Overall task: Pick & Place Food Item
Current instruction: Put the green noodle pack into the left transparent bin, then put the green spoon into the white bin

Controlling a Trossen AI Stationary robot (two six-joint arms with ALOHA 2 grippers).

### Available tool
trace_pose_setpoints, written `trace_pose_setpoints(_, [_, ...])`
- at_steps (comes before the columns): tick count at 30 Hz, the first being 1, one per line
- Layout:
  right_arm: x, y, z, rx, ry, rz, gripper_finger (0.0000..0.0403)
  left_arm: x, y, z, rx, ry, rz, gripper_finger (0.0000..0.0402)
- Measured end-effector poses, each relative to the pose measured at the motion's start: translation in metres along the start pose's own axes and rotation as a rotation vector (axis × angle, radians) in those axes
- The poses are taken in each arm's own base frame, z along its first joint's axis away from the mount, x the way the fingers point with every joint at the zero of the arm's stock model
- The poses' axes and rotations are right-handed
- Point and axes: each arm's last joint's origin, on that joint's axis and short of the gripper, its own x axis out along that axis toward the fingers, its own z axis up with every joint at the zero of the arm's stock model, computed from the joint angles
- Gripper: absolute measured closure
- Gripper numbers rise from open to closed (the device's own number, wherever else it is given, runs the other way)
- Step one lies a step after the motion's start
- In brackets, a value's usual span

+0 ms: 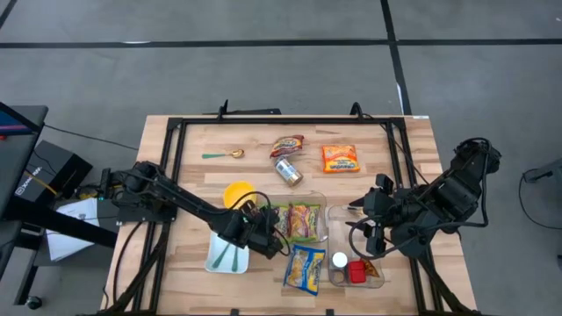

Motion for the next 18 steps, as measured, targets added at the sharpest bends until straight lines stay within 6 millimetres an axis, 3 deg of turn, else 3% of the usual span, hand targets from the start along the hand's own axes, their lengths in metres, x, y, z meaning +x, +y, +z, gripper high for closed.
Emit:
trace_pose_setpoints(7, [0.0, 0.0, 0.0, -0.001, 0.0, 0.0, 0.0183, -0.024, 0.009, 0.011, -0.037, -0.064, -0.025, 0.0353])
trace_pose_setpoints(13, [0.0, 0.0, 0.0, -0.005, 0.002, -0.003, 0.0183, -0.062, 0.024, 0.032, -0.041, -0.193, -0.066, 0.0299])
trace_pose_setpoints(18, [0.0, -0.001, 0.0, -0.008, -0.014, -0.024, 0.0183, -0.098, 0.038, 0.047, 0.092, -0.282, -0.15, 0.0269])
